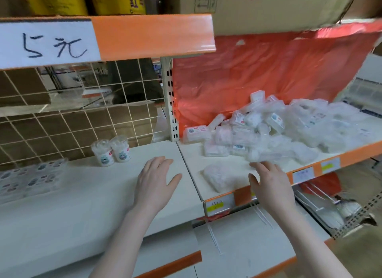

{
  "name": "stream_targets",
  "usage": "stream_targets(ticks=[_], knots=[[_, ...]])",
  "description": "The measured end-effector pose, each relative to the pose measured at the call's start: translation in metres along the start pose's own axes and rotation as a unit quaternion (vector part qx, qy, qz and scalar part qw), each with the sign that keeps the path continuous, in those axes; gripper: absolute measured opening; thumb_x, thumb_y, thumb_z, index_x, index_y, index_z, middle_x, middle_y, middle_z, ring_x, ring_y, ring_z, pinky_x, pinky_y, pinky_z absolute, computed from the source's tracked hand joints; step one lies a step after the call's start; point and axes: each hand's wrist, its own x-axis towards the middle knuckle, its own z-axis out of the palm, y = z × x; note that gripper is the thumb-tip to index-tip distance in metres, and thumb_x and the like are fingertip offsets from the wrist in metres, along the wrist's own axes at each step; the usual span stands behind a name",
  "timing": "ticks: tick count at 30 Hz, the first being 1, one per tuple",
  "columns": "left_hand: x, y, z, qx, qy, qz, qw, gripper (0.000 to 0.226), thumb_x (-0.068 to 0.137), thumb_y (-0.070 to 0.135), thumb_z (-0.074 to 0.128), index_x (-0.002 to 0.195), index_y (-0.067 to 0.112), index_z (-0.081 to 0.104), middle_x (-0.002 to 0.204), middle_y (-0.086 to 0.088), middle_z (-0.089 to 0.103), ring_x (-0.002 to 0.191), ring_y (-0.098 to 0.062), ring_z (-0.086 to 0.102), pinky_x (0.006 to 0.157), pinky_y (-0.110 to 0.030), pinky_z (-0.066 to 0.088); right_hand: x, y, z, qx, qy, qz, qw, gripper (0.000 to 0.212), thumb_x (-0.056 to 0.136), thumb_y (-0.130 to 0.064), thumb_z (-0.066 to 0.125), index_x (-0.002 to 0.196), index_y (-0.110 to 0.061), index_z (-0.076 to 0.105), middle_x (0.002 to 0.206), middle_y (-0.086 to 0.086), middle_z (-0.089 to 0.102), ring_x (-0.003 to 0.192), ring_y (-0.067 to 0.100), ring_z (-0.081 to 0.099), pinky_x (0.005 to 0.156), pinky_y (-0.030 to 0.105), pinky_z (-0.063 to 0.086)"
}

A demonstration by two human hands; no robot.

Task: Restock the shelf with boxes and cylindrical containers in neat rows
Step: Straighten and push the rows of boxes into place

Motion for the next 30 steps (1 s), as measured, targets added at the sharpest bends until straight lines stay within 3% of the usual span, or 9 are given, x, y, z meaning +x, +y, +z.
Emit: stream_targets(ticks=[8,15,23,30], knots=[[0.061,0.07,0.044,0.005,0.038,-0.032,0.999,0.048,0.091,0.038,0.057,0.134,0.017,0.05,0.139,0.001,0.045,0.132,-0.017,0.033,0.107,-0.028,0.026,0.071,0.082,0.013,0.035,0.04,-0.056,0.997,0.034,0.064,-0.001,0.079,0.096,-0.003,0.068,0.086,0.017,0.066,0.075,0.04,0.061,0.063,0.043,0.051],[0.104,0.092,0.062,0.053,0.036,-0.076,0.995,0.048,0.09,0.037,0.058,0.132,0.015,0.051,0.139,0.001,0.045,0.131,-0.018,0.035,0.105,-0.03,0.029,0.123,0.114,0.036,0.091,0.013,-0.118,0.989,0.031,0.066,-0.003,0.078,0.095,-0.004,0.068,0.086,0.015,0.065,0.072,0.038,0.061,0.062,0.041,0.051],[0.139,0.081,0.07,0.098,-0.033,-0.081,0.991,0.052,0.093,0.039,0.052,0.139,0.018,0.042,0.146,0.001,0.036,0.137,-0.017,0.027,0.107,-0.03,0.024,0.131,0.114,0.061,0.118,-0.025,-0.111,0.986,0.031,0.066,-0.003,0.079,0.095,-0.005,0.069,0.084,0.014,0.064,0.071,0.038,0.06,0.064,0.04,0.049],[0.185,0.066,0.074,0.125,-0.117,-0.036,0.985,0.057,0.091,0.045,0.053,0.141,0.022,0.038,0.147,0.003,0.034,0.136,-0.016,0.028,0.105,-0.032,0.026,0.136,0.11,0.068,0.116,-0.03,-0.089,0.989,0.032,0.066,-0.002,0.078,0.096,-0.005,0.068,0.085,0.013,0.065,0.073,0.037,0.06,0.065,0.041,0.05]])
